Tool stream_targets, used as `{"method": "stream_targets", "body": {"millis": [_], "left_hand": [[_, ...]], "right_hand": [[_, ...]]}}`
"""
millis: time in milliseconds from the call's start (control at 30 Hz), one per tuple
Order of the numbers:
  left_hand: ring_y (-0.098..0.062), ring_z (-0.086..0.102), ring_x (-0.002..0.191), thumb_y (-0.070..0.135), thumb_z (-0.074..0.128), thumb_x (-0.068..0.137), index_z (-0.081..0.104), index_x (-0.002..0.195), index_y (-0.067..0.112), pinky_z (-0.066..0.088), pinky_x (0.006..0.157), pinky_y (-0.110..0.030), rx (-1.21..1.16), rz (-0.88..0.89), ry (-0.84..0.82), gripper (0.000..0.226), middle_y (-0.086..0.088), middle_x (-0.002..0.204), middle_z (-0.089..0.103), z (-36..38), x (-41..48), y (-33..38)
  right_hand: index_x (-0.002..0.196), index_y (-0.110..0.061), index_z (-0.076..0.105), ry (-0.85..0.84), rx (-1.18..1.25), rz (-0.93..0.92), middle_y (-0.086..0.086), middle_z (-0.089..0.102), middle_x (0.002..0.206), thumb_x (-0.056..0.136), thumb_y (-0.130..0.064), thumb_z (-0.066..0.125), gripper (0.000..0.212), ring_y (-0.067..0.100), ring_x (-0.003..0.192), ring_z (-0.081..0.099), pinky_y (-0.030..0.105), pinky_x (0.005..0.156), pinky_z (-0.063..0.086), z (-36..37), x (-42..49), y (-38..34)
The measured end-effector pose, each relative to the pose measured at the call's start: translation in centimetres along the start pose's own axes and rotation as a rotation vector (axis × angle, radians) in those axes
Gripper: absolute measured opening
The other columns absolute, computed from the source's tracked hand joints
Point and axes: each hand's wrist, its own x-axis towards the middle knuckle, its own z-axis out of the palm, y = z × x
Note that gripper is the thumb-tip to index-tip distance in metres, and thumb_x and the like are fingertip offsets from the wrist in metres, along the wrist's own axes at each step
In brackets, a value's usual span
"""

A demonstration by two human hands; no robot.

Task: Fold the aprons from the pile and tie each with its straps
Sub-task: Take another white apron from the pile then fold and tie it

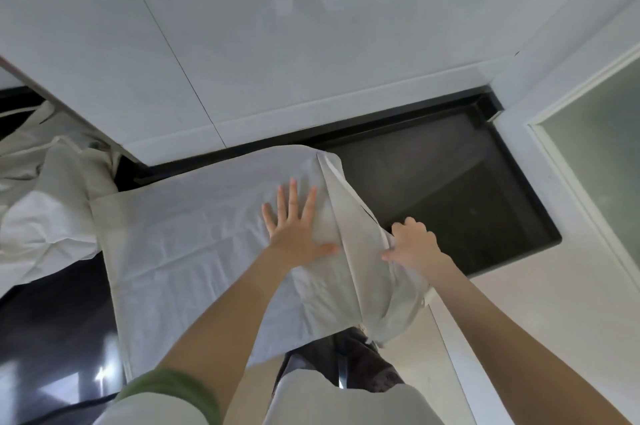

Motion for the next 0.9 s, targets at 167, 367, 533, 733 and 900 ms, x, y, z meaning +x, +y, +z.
{"method": "stream_targets", "body": {"millis": [167, 367, 533, 733, 900], "left_hand": [[-0.027, -0.032, 0.141, 0.063, 0.041, 0.091, -0.028, 0.147, 0.028, -0.012, 0.115, -0.057, 0.057, 0.162, 0.087, 0.096, -0.007, 0.154, -0.036, 1.6, -1.2, 1.8], [-0.03, -0.04, 0.136, 0.085, 0.041, 0.073, -0.037, 0.141, 0.034, -0.02, 0.11, -0.056, 0.17, 0.151, -0.094, 0.115, -0.004, 0.146, -0.047, 1.5, -0.7, 2.3], [-0.027, -0.047, 0.13, 0.083, 0.056, 0.066, -0.047, 0.131, 0.032, -0.023, 0.11, -0.056, 0.2, 0.194, -0.136, 0.132, -0.001, 0.141, -0.053, 1.1, -1.1, 1.3], [-0.026, -0.042, 0.135, 0.077, 0.058, 0.07, -0.036, 0.142, 0.031, -0.021, 0.112, -0.055, 0.19, 0.173, -0.141, 0.127, -0.001, 0.147, -0.047, 0.8, -1.2, 2.2], [-0.028, -0.001, 0.147, 0.063, 0.04, 0.091, 0.023, 0.149, 0.02, -0.003, 0.118, -0.05, 0.02, -0.002, 0.219, 0.074, -0.008, 0.159, 0.004, 0.8, 0.5, 8.8]], "right_hand": [[0.088, -0.007, 0.047, -0.064, 0.439, -0.008, 0.004, 0.049, 0.083, 0.091, -0.03, 0.059, 0.026, 0.018, 0.076, 0.05, 0.03, 0.069, 0.039, 0.2, 0.7, 2.7], [0.073, -0.016, 0.038, 0.054, 0.453, -0.076, 0.0, 0.047, 0.072, 0.089, -0.04, 0.061, 0.037, 0.014, 0.064, 0.045, 0.029, 0.058, 0.032, -3.0, 0.1, 5.5], [0.091, -0.022, 0.051, 0.129, 0.18, -0.102, -0.003, 0.059, 0.084, 0.084, -0.046, 0.063, 0.027, 0.014, 0.076, 0.056, 0.029, 0.067, 0.043, -6.7, 1.7, 9.7], [0.096, -0.005, 0.058, 0.335, 0.179, -0.244, 0.006, 0.052, 0.092, 0.094, -0.017, 0.055, 0.013, 0.024, 0.089, 0.053, 0.031, 0.077, 0.04, -7.6, 5.6, 14.0], [0.096, -0.005, 0.06, 0.464, 0.206, -0.158, 0.004, 0.044, 0.095, 0.092, -0.024, 0.06, 0.019, 0.029, 0.102, 0.045, 0.038, 0.088, 0.032, -6.8, 7.5, 14.7]]}}
